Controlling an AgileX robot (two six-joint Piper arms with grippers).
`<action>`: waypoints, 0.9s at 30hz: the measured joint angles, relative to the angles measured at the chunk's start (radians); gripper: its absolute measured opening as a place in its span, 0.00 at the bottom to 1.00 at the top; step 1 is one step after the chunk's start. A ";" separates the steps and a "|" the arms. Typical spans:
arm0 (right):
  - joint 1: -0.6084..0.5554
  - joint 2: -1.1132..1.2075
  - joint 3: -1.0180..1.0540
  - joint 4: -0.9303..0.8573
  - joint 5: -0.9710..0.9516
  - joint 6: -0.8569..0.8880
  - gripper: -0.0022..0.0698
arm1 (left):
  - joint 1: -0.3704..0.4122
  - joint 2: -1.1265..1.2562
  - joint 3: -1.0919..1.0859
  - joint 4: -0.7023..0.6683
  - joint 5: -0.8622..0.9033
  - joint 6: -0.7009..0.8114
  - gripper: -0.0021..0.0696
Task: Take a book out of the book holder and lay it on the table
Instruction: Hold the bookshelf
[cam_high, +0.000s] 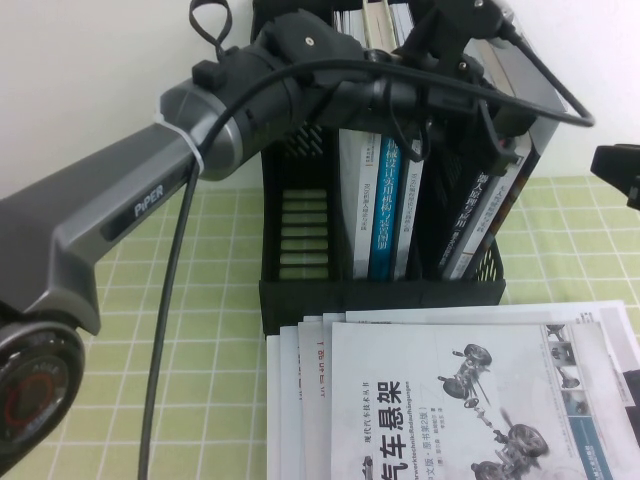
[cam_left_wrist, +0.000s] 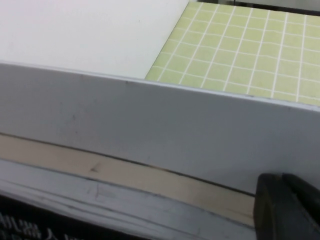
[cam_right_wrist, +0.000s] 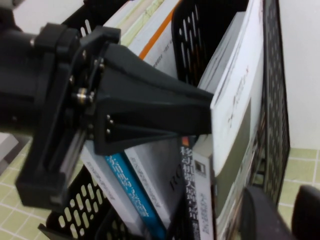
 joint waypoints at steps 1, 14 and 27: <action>0.000 0.000 0.000 0.000 0.000 -0.007 0.25 | 0.006 -0.002 0.000 0.013 0.009 -0.020 0.03; 0.000 0.013 0.000 0.000 0.067 -0.115 0.58 | 0.039 -0.040 -0.010 0.198 0.062 -0.189 0.03; 0.154 0.177 -0.098 0.000 -0.071 -0.174 0.59 | 0.039 -0.044 -0.012 0.230 0.058 -0.225 0.03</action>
